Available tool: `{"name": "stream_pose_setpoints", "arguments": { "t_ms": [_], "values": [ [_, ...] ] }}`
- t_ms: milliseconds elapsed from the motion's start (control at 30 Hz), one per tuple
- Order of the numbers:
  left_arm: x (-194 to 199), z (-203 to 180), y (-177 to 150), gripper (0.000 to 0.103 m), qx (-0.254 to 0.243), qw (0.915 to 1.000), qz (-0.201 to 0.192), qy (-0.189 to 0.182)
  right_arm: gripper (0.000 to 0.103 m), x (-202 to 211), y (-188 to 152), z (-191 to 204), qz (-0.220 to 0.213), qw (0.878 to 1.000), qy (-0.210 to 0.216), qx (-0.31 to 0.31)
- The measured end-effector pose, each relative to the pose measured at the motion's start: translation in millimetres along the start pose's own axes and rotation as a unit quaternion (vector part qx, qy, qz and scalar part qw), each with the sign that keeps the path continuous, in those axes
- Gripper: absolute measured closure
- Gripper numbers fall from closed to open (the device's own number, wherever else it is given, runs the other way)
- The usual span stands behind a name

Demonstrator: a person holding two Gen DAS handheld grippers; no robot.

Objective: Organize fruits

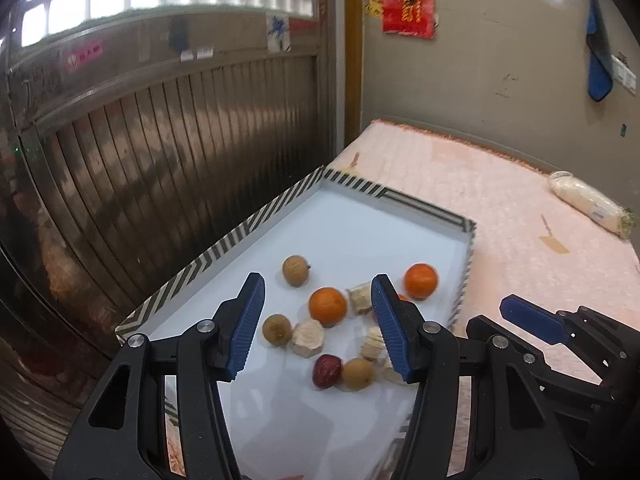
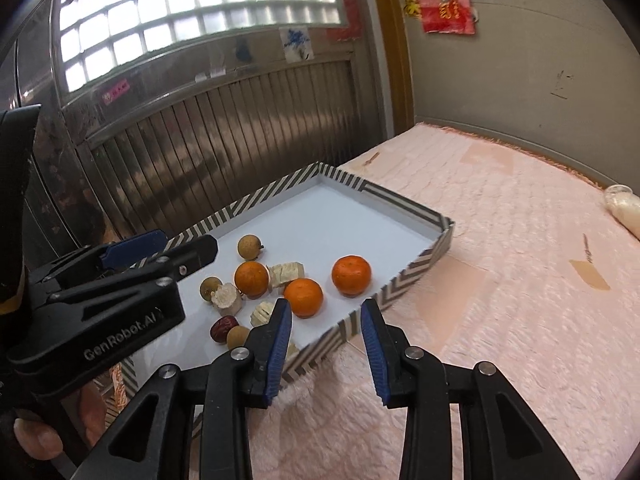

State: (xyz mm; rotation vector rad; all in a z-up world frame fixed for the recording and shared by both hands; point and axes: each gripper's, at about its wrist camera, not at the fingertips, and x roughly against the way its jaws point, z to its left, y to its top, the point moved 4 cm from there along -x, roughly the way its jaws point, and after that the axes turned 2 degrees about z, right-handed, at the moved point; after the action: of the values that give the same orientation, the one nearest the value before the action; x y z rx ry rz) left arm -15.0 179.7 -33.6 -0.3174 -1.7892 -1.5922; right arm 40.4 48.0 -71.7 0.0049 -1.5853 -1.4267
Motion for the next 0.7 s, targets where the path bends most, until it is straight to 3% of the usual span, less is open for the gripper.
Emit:
{"name": "stream_pose_setpoints", "arguments": {
  "t_ms": [367, 700],
  "values": [
    [20, -20, -2, 0.047, -0.011, 0.9998, -0.008, -0.012, 0.068, 32, -5, -9, -0.023, 1.0, -0.004, -0.008],
    [23, -24, -5, 0.047, -0.015, 0.9998, -0.006, -0.011, 0.067, 36, -5, -7, -0.025, 1.0, -0.003, -0.005]
  ]
}}
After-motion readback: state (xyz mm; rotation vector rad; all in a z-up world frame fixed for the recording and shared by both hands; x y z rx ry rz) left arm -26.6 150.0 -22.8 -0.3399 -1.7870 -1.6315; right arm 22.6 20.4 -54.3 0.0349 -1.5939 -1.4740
